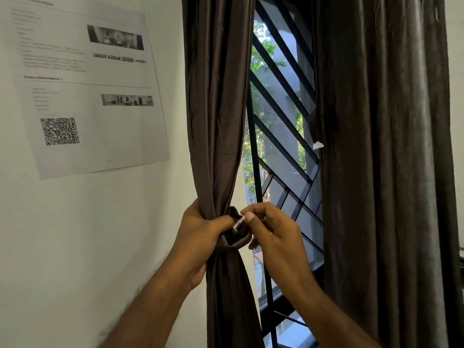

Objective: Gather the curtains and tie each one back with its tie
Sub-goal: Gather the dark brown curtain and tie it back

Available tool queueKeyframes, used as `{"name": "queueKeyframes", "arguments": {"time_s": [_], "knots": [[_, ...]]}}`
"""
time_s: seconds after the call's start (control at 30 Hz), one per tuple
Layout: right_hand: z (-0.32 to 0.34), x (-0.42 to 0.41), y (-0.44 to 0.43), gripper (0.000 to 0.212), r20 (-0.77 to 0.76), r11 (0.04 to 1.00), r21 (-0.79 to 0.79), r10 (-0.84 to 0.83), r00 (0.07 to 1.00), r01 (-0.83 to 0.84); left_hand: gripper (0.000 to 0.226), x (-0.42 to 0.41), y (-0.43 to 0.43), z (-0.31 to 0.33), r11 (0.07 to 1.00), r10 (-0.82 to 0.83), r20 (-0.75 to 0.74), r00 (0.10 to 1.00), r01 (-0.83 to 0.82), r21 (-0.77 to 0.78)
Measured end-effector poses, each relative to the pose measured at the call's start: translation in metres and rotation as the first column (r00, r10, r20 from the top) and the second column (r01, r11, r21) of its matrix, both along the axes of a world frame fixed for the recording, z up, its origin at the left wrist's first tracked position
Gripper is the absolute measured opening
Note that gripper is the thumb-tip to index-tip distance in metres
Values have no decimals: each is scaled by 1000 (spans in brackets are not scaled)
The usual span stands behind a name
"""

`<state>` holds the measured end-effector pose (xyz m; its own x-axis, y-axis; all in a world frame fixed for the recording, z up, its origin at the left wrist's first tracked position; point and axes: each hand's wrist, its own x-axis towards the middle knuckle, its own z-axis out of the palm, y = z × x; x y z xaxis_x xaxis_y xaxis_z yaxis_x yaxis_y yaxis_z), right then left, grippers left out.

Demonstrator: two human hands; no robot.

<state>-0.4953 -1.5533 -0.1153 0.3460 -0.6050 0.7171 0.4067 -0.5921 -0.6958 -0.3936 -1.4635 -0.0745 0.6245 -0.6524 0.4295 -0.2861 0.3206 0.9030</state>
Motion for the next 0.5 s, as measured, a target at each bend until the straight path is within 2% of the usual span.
{"name": "queueKeyframes", "arguments": {"time_s": [0.03, 0.07, 0.1, 0.17, 0.23, 0.37, 0.4, 0.43, 0.5], "knots": [[-1, -2, 2, 12, 50, 982, 135, 126, 991, -131, 27, 0, -1, 0, 1000, 1, 4, 1000, -1, -3], [-1, -3, 4, 11, 106, 924, 250, 272, 956, -290, 28, 0, -2, 0, 1000, 1, 5, 1000, -1, -6], [-1, -4, 4, 16, 149, 855, 316, 383, 912, -411, 29, 1, -2, 0, 1000, 7, 0, 1000, -7, -6], [-1, -4, 1, 27, 159, 796, 344, 473, 867, -497, 29, 2, -2, 0, 1000, 3, -13, 1000, -3, -11], [1, -3, -2, 25, 146, 812, 341, 452, 880, -474, 28, 1, 1, 0, 998, -55, -33, 998, 55, -15], [7, -5, -10, 15, 116, 849, 354, 377, 919, -393, 33, 1, 7, -3, 959, -282, -87, 955, 278, -52], [10, -5, -12, 9, 97, 868, 344, 345, 934, -357, 40, 2, 7, -4, 959, -283, -20, 959, 282, -27], [11, -4, -14, 11, 76, 895, 329, 293, 953, -301, 48, 0, 6, -4, 969, -246, 60, 967, 246, 7], [13, 0, -17, 25, 23, 936, 305, 179, 984, -178, 53, -1, 1, -3, 993, -117, 146, 982, 116, 15]]}}
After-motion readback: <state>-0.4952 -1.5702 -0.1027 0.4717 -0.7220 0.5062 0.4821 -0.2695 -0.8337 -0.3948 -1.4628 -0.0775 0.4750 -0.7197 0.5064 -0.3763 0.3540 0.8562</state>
